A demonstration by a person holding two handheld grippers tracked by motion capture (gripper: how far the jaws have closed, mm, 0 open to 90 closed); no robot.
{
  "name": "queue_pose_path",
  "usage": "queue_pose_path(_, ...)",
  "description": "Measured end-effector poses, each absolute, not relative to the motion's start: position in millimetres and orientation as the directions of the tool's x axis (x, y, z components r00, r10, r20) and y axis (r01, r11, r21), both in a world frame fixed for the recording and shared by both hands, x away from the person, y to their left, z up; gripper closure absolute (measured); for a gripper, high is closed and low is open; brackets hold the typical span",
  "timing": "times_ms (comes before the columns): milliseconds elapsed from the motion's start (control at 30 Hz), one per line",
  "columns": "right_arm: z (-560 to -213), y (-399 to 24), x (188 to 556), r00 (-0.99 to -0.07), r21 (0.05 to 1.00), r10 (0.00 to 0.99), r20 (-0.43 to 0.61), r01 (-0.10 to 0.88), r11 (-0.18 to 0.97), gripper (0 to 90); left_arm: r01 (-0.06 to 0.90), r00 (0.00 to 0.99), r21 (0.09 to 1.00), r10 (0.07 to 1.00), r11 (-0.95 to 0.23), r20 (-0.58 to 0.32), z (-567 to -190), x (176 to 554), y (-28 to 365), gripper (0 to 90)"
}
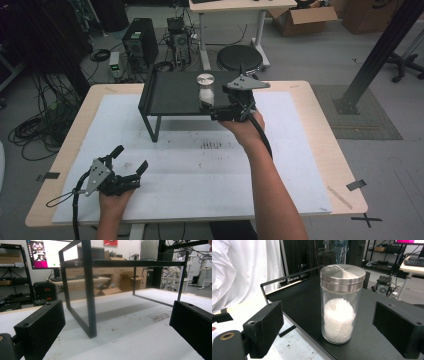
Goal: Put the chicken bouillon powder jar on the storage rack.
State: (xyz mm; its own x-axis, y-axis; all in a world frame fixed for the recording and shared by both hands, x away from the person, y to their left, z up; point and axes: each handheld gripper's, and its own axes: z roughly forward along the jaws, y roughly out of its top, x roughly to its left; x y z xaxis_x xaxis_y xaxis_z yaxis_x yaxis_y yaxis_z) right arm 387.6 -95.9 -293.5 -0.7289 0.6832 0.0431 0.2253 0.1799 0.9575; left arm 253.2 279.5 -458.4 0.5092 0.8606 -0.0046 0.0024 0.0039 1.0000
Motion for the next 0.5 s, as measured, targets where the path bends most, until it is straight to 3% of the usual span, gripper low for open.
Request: queue_pose_path(500,-301,-103,364,-0.768,0.973,0.640,0.030,0.170,0.158,0.7,0.003,0.509,1.000,0.861,0.006,-0.006,-458,253,280,0.7)
